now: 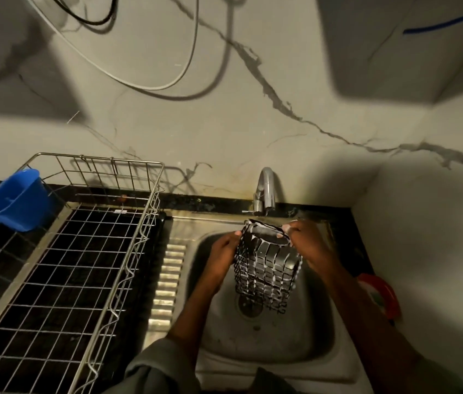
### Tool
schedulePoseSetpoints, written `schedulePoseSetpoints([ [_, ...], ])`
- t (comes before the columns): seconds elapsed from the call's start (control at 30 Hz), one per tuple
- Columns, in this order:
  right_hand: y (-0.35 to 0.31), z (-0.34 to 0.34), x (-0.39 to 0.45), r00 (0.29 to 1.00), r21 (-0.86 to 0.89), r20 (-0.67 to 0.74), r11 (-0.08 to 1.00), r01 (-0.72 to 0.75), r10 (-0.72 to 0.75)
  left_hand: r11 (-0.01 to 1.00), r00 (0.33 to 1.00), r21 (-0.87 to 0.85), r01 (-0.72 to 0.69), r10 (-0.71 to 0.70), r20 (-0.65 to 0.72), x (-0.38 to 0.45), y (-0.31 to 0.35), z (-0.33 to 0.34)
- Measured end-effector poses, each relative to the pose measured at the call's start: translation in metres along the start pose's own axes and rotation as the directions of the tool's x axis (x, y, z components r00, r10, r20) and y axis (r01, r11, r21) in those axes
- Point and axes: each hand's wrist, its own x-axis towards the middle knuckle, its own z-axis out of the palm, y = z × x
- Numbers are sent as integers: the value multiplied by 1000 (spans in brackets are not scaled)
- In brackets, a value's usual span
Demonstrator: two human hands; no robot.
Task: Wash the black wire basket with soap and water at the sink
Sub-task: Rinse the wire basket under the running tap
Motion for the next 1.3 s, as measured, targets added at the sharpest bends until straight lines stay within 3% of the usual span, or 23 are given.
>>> schedulePoseSetpoints([
  [0.27,3,-18,-19,991,153,-120,988,-33,52,997,997,-11,77,-77,6,0,18,39],
  [0.43,-2,-8,-10,997,391,-59,920,-25,52,989,993,-82,120,-121,-9,6,8,30],
  [0.53,-5,0,-4,999,448,20,894,-33,27,978,990,-156,139,-137,25,5,0,13],
  [0.8,-8,35,22,994,358,64,932,63,-92,959,978,-240,151,-181,-107,12,-17,-20],
  [0.93,-3,47,39,988,267,94,959,97,-126,971,965,-194,143,-180,-189,11,-17,-24],
  [1.03,4,57,46,988,200,38,970,140,-150,985,955,-112,132,-157,-254,8,-20,-21],
  [1.1,1,59,48,989,251,42,960,125,-140,991,949,-44,128,-135,-285,8,-25,-17],
  [1.17,-2,60,51,981,304,125,947,106,-149,987,938,14,160,-148,-314,8,-30,-12],
  [1.3,-5,63,54,905,194,343,962,194,-252,980,913,-21,199,-193,-359,2,-34,-6],
])
